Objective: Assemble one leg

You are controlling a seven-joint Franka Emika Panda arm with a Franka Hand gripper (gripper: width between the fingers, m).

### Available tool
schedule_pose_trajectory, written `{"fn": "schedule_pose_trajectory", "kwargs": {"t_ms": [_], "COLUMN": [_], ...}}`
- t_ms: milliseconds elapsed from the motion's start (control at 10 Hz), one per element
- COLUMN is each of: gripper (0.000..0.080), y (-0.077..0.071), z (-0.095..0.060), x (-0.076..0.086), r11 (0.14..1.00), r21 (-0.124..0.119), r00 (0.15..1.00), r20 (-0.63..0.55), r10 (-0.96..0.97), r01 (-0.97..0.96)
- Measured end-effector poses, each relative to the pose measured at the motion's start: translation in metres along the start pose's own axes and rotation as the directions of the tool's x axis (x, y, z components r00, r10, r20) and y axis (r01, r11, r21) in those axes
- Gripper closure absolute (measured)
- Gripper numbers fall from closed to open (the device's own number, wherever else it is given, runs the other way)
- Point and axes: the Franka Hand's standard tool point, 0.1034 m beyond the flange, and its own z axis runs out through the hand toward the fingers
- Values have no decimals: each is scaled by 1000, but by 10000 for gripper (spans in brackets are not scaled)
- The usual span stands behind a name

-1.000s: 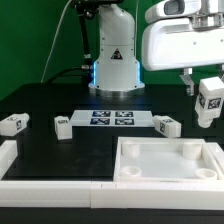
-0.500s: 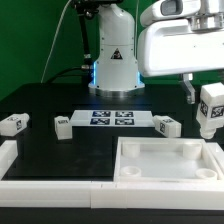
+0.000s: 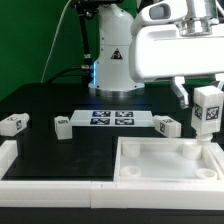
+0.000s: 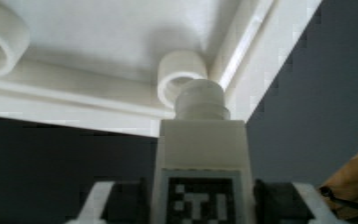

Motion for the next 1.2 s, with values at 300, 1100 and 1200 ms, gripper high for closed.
{"fn": "schedule_pose_trajectory", "kwargs": {"t_ms": [300,1100,1200], "gripper": [509,509,509], "y": [6,3,3], "z": [8,50,52], "x": [7,-11,-14], "r11": [1000,999,999], "r21": [-4,8,9], "r00": [1000,998,998], "r20": [-2,28,32], "r10": [-28,-48,-47], "r01": [28,47,47]}}
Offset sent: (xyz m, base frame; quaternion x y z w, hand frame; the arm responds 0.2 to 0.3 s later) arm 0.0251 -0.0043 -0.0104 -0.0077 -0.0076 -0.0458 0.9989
